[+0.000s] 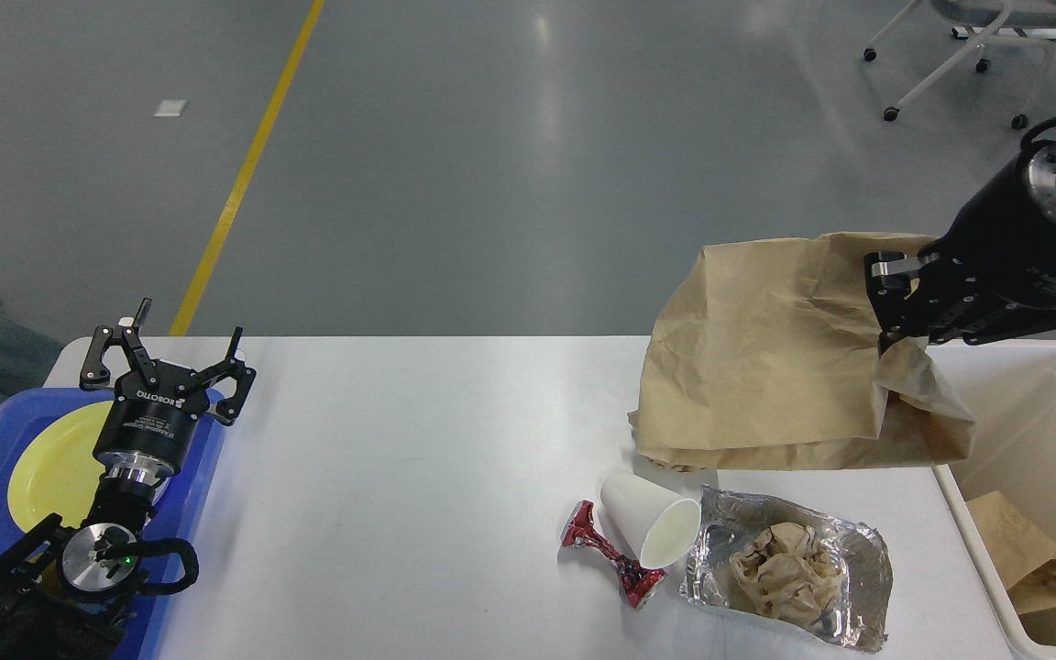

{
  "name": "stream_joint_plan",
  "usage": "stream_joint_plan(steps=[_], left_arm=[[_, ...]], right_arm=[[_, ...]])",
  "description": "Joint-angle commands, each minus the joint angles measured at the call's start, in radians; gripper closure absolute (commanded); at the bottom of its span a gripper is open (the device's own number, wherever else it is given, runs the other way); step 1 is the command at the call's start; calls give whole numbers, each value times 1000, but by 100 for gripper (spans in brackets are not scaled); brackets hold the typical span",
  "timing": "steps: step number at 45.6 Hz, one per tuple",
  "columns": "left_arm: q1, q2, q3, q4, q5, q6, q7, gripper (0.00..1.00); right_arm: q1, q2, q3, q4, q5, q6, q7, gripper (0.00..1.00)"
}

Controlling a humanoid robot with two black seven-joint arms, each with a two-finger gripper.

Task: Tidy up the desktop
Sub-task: 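Lift the second brown paper bag and drop it into the white bin, then withdraw the right gripper up out of the white bin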

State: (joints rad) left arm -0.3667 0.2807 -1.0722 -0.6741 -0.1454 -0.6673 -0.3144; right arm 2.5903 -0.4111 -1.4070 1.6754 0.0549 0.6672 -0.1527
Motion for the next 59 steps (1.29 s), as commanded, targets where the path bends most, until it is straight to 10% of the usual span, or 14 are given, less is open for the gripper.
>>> stream_joint_plan(steps=[1, 25, 43, 59], left_arm=[[0, 0, 0, 1, 0, 0, 0, 4], [0, 0, 0, 1, 0, 0, -2, 4], [0, 0, 0, 1, 0, 0, -2, 4], [0, 0, 0, 1, 0, 0, -2, 4]], right_arm=[[-29, -55, -95, -17, -1, -115, 1, 100], [-804, -462, 66, -672, -43, -218, 10, 100], [-1783, -201, 839, -1466, -47, -293, 8, 100], [-1987, 5, 849, -1573, -56, -675, -36, 100]])
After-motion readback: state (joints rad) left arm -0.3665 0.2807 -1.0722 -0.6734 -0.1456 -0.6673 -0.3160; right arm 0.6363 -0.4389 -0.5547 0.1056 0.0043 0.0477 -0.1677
